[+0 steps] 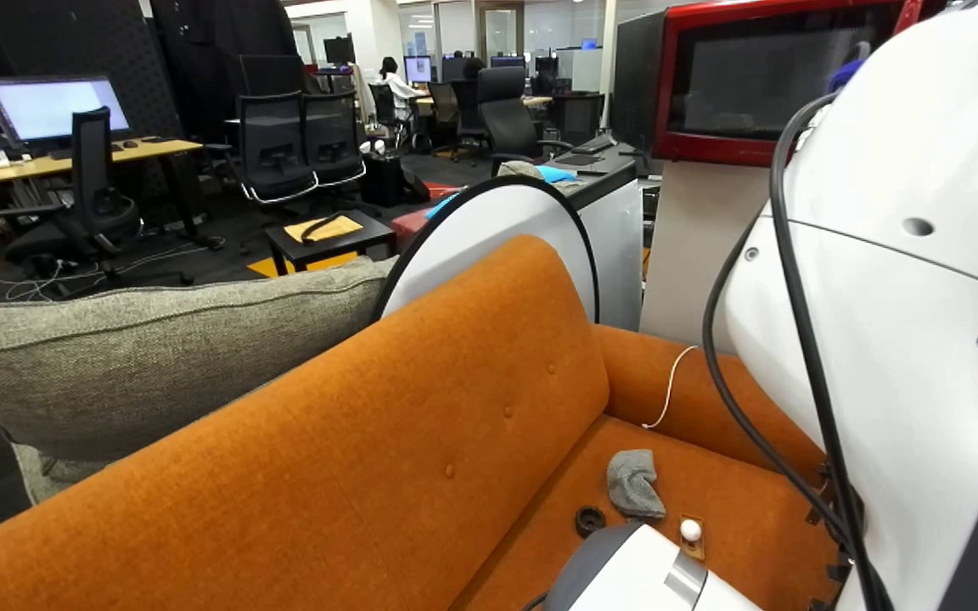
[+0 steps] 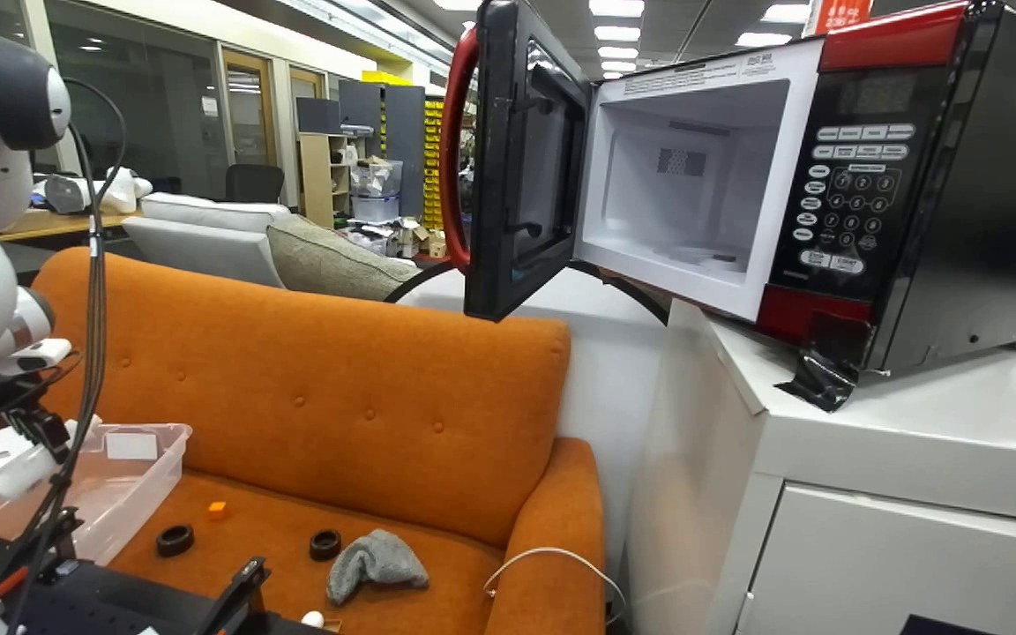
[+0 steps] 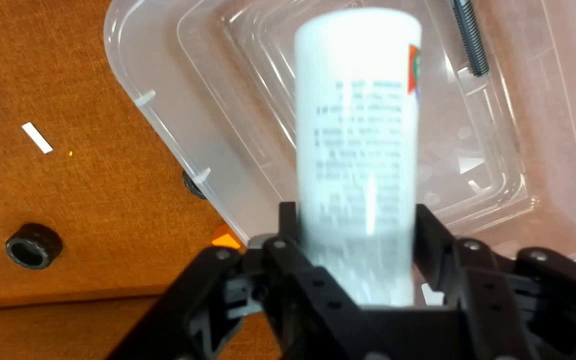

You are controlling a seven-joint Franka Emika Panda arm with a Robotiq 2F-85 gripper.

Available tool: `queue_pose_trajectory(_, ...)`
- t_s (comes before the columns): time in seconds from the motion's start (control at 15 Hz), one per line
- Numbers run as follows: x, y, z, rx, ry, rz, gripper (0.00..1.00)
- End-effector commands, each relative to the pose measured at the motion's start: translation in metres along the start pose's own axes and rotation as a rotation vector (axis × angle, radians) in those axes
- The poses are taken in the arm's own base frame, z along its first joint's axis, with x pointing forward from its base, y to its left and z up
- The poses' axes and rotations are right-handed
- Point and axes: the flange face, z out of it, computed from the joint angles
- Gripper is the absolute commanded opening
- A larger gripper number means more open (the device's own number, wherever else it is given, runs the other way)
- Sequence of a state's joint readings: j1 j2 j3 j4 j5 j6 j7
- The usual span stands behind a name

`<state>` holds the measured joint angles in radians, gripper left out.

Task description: Move a bottle from the top of the microwave to the storage box

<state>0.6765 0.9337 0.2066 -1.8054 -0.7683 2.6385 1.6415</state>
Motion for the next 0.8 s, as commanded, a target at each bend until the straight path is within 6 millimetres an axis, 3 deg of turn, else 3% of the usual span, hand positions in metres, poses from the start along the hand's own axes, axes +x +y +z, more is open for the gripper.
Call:
queue_pose_trajectory(0.0, 0.007, -0.007, -0.003, -0.007, 0.019, -0.021, 0.89)
queue_pose_trajectory(0.13, 0.009, -0.009, -0.005, -0.006, 0.029, -0.023, 0.99)
queue_pose_trajectory(0.4, 0.018, -0.009, -0.014, -0.006, 0.064, 0.011, 1.00)
queue_pose_trajectory(0.53, 0.027, -0.005, -0.030, -0.002, 0.074, 0.052, 1.00)
queue_pose_trajectory(0.6, 0.025, -0.011, -0.015, -0.006, 0.067, 0.032, 1.00)
queue_pose_trajectory(0.73, 0.031, -0.012, -0.026, 0.002, 0.078, 0.046, 1.00)
